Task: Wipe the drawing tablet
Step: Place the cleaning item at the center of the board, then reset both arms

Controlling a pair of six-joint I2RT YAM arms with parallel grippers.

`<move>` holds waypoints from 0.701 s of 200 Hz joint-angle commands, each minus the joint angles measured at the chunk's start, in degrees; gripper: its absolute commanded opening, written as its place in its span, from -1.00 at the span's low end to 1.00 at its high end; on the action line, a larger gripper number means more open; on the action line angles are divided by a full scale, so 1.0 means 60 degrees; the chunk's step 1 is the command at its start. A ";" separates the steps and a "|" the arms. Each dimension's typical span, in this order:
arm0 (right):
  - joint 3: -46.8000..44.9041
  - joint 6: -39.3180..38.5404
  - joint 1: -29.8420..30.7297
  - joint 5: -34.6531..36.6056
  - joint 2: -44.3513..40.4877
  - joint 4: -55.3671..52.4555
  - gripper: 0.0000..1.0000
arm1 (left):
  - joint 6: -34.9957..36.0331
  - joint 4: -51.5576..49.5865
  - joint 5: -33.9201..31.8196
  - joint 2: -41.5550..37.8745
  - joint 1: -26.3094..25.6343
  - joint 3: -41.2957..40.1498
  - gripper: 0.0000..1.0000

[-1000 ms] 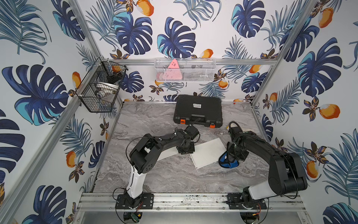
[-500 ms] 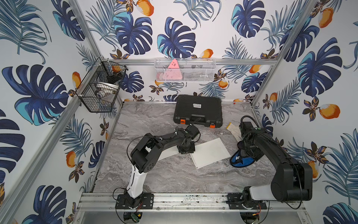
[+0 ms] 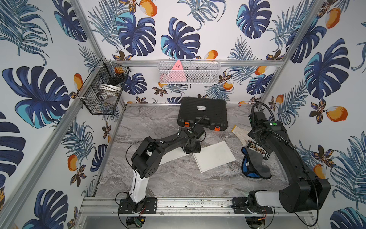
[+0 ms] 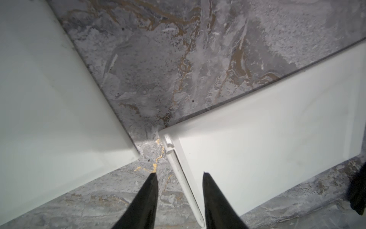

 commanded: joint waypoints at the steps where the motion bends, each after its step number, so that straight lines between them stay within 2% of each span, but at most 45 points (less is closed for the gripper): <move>1: 0.0028 -0.0651 0.0200 -0.0052 -0.0238 0.0292 1.00 | 0.0036 -0.0196 -0.0231 -0.0601 0.0138 -0.0077 -0.05; 10: -0.0058 -0.1084 0.0205 -0.0678 -0.0343 0.0662 1.00 | 0.0012 -0.0237 -0.0195 -0.1011 0.0280 -0.0246 0.09; 24: -0.0704 -0.2397 0.0280 -0.1888 -0.0954 0.2211 1.00 | 0.0031 -0.0215 -0.0085 -0.1915 0.0672 -0.0781 0.43; 30: -0.1077 -0.2675 0.0353 -0.2036 -0.1313 0.2789 1.00 | 0.0055 -0.0138 -0.0013 -0.2400 0.0898 -0.1132 0.66; 34: -0.1333 -0.2804 0.0439 -0.1980 -0.1580 0.3152 1.00 | 0.0089 -0.0058 0.0033 -0.2729 0.1053 -0.1389 0.92; 36: -0.1459 -0.2848 0.0521 -0.1966 -0.1710 0.3324 1.00 | 0.0110 -0.0015 0.0062 -0.2929 0.1137 -0.1522 0.96; 55: -0.2580 -0.3110 0.0718 -0.1427 -0.2526 0.4550 1.00 | 0.0466 0.0135 0.0215 -0.4562 0.2023 -0.2657 0.98; 72: -0.3398 -0.3445 0.0614 -0.1082 -0.2800 0.5547 1.00 | 0.1016 -0.0114 -0.0445 -0.5899 0.2563 -0.3291 0.98; 77: -0.3761 -0.3855 0.0577 -0.1193 -0.2879 0.6142 1.00 | 0.1188 -0.0216 -0.0969 -0.6220 0.2580 -0.3383 0.98; 85: -0.4231 -0.4503 0.0443 -0.1720 -0.2968 0.6868 1.00 | 0.1262 -0.0689 -0.2397 -0.6632 0.2564 -0.3396 0.98; 94: -0.5005 -0.5761 0.0425 -0.2104 -0.3080 0.8212 1.00 | 0.0890 -0.1376 -0.3989 -0.6935 0.2555 -0.3383 0.98; 107: -0.6118 -0.6679 0.0414 -0.2218 -0.3052 1.0218 1.00 | 0.0637 -0.1940 -0.5901 -0.7312 0.2576 -0.3534 0.98; 121: -0.7017 -0.7306 0.0257 -0.2087 -0.2705 1.1993 1.00 | 0.2107 -0.0574 -0.6535 -0.8058 0.2578 -0.4523 0.98; 131: -0.7452 -0.7582 0.0020 -0.2413 -0.2357 1.3015 1.00 | 0.2578 -0.0147 -0.7093 -0.8378 0.2668 -0.5038 0.98; 140: -0.7790 -0.7745 -0.0143 -0.2699 -0.2060 1.3898 1.00 | 0.3658 0.0770 -0.7288 -0.8603 0.2718 -0.5643 0.98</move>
